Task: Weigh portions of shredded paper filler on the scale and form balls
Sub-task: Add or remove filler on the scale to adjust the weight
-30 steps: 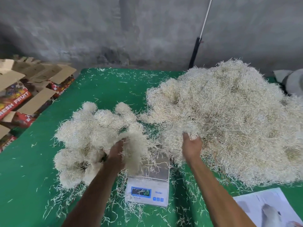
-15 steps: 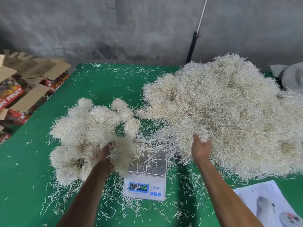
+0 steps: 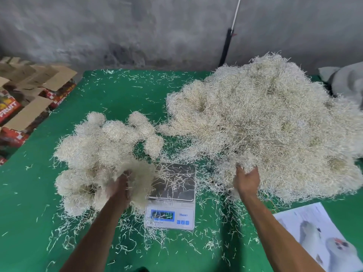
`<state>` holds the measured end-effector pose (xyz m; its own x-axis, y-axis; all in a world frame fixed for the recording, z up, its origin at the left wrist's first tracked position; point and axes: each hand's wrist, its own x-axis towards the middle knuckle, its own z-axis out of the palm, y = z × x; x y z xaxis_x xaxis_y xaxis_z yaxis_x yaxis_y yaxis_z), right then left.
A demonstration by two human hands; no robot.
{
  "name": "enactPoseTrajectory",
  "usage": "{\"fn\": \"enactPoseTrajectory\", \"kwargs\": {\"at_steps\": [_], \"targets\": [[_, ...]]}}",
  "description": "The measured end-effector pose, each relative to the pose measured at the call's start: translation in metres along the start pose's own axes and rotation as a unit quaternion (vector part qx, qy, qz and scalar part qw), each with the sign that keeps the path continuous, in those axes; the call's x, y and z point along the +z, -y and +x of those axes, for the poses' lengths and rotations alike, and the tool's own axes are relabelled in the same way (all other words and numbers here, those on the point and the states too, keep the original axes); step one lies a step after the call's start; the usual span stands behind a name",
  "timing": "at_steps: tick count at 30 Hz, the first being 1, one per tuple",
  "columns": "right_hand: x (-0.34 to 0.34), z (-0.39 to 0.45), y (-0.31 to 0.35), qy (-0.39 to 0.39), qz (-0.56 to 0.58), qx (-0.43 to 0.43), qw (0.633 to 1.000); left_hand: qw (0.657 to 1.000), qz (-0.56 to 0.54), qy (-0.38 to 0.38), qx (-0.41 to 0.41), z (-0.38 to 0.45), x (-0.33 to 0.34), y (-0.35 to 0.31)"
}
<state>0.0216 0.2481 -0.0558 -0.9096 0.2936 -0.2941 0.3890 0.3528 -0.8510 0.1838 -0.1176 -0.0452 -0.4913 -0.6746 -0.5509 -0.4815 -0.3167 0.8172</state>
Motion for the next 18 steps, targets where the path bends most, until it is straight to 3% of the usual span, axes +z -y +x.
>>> {"fn": "enactPoseTrajectory", "kwargs": {"at_steps": [4,6,8,11,13,14,17,18], "targets": [[0.014,-0.017,0.006,0.066,-0.008,-0.129,0.989,0.998,-0.057,0.006,0.022,-0.021,0.034,-0.02],[0.014,-0.026,0.01,0.147,-0.015,-0.176,0.973,0.996,-0.063,0.054,0.026,-0.026,0.043,-0.026],[0.017,-0.032,0.014,0.203,-0.114,-0.183,0.955,0.985,-0.104,0.135,0.028,-0.028,0.046,-0.03],[0.021,-0.039,0.019,0.077,-0.249,-0.231,0.937,0.958,-0.125,0.253,0.055,-0.033,0.047,-0.036],[0.025,-0.049,0.03,0.02,-0.215,-0.29,0.932,0.94,-0.138,0.305,0.06,-0.033,0.054,-0.034],[0.029,-0.057,0.037,0.041,-0.183,-0.317,0.93,0.93,-0.153,0.329,0.06,-0.038,0.057,-0.036],[0.054,-0.089,0.056,0.197,-0.063,-0.306,0.929,0.874,-0.157,0.445,0.112,-0.053,0.068,-0.036],[0.062,-0.099,0.064,0.233,-0.003,-0.26,0.937,0.885,-0.125,0.437,0.102,-0.056,0.078,-0.034]]}}
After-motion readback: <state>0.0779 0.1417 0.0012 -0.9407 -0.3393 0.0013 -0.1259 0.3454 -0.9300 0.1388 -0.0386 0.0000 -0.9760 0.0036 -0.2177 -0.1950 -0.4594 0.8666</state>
